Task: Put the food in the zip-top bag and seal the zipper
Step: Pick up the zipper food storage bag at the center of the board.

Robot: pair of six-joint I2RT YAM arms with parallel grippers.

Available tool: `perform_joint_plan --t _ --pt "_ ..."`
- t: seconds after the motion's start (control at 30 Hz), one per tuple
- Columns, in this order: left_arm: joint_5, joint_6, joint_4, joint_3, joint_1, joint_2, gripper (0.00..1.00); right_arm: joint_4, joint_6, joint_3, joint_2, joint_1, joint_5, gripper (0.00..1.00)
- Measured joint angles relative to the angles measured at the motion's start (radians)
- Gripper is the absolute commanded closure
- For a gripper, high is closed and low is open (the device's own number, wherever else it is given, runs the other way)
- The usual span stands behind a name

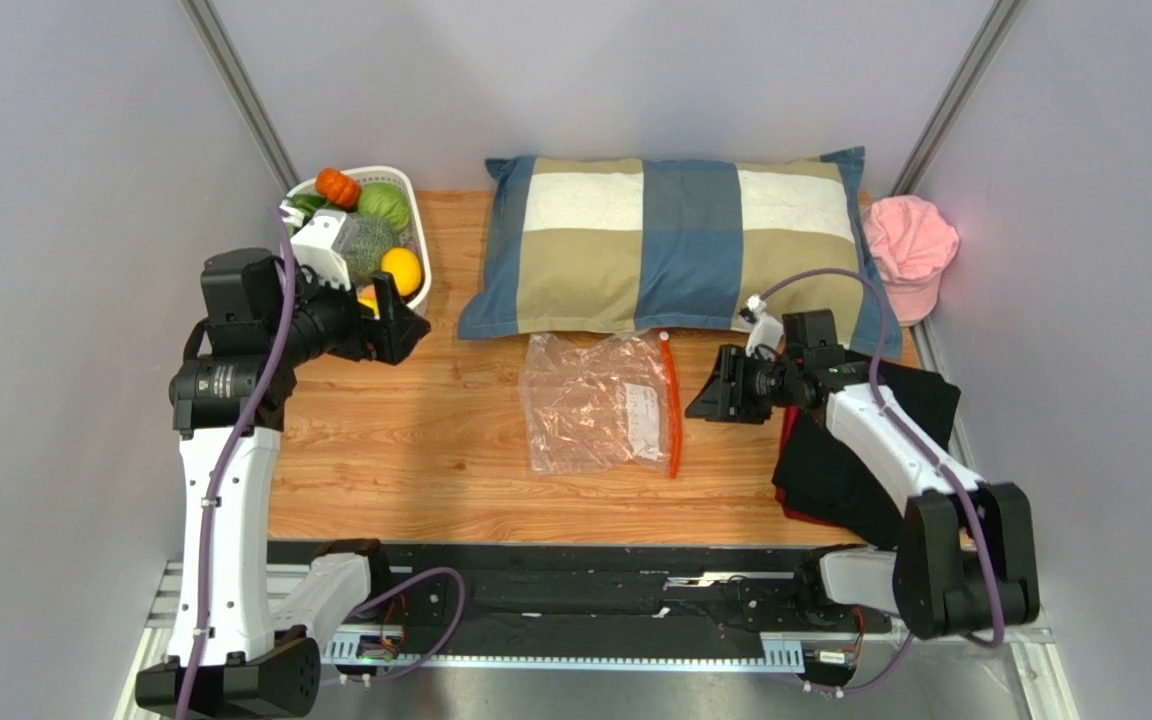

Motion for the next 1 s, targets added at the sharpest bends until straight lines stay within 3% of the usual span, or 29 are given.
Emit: perform_joint_plan --t 0.1,0.23,0.5,0.73,0.9,1.0 --pt "0.017 0.000 0.009 -0.031 -0.010 -0.003 0.02 0.024 0.026 -0.029 0.101 0.000 0.008 0.42" --pt "0.036 0.004 0.016 -0.139 -0.043 0.014 0.18 0.047 0.051 -0.032 0.222 0.000 0.007 0.40" --pt "0.046 0.012 0.075 -0.288 -0.277 0.200 0.32 0.092 0.082 -0.032 0.320 0.000 0.004 0.25" --pt "0.040 -0.013 0.248 -0.304 -0.485 0.437 0.46 0.119 0.098 -0.032 0.348 0.000 -0.028 0.24" --pt "0.031 -0.031 0.325 -0.298 -0.509 0.662 0.56 0.144 0.109 -0.032 0.374 0.000 -0.072 0.24" --pt "0.022 -0.035 0.341 -0.289 -0.505 0.756 0.57 0.166 0.122 -0.031 0.393 0.000 -0.100 0.27"
